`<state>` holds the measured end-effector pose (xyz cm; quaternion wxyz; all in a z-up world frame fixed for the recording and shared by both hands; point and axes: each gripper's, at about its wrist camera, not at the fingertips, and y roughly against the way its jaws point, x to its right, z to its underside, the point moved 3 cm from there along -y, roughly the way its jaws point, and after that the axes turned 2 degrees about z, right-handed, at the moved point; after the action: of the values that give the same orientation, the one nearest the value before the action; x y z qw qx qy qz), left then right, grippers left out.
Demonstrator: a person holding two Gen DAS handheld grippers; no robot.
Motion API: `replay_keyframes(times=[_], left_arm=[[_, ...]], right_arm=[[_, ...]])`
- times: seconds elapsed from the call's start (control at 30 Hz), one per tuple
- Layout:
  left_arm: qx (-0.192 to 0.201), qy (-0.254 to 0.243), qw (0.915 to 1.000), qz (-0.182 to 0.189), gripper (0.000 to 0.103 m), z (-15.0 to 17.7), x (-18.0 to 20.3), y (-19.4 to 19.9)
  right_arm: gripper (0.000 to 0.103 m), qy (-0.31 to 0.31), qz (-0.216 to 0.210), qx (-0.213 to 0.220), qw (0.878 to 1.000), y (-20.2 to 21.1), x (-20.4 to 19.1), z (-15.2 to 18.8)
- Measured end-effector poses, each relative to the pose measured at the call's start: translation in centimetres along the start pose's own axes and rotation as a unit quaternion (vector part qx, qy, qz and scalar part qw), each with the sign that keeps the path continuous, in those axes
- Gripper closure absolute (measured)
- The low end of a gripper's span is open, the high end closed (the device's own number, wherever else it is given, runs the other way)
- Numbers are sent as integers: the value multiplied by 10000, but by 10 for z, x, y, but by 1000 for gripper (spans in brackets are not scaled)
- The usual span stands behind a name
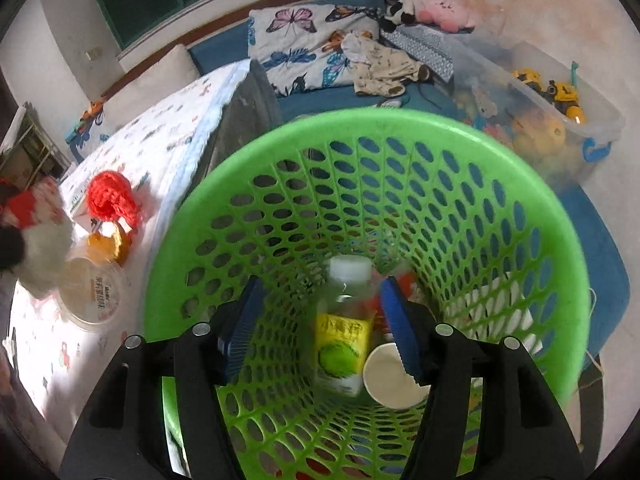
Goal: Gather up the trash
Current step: 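Release the bottle into the green basket with the right tool while the left tool drops the bag in, then move the left tool to the clear dessert cup lid and grasp it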
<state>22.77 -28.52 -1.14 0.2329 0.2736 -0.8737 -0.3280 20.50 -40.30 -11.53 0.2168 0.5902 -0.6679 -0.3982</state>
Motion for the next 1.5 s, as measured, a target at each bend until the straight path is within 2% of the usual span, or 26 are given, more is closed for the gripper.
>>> replay_keyframes(times=[0.23,0.33,0.57,0.67,0.8,0.9,1.13,1.33,1.5], left_arm=[[-189,-233,9995,88,57,-4,21,-21],[-332,-311,9989,109,57,-4,33,-34],[-610,-438,9971,95,54,2,53,-65],[-670,-457,9967,53,51,5,59,-74],[-656,-414,9970,54,40,9,60,-75],[-575,-356,9977,70,31,10,58,-69],[-321,-174,9993,-60,31,17,44,-39],[21,137,9989,-439,31,30,12,5],[310,551,9937,-925,31,46,-30,47]], right_arm=[[41,-133,41,402,9991,36,16,-3],[33,-193,112,603,9979,52,23,-2],[32,-320,161,897,9953,79,35,6],[31,-348,157,922,9950,82,36,9],[30,-398,126,924,9948,85,37,16],[30,-396,118,928,9948,86,34,18],[27,-286,28,995,9946,94,17,21],[25,-29,-105,954,9954,92,-13,25],[23,172,-274,901,9954,87,-43,26]])
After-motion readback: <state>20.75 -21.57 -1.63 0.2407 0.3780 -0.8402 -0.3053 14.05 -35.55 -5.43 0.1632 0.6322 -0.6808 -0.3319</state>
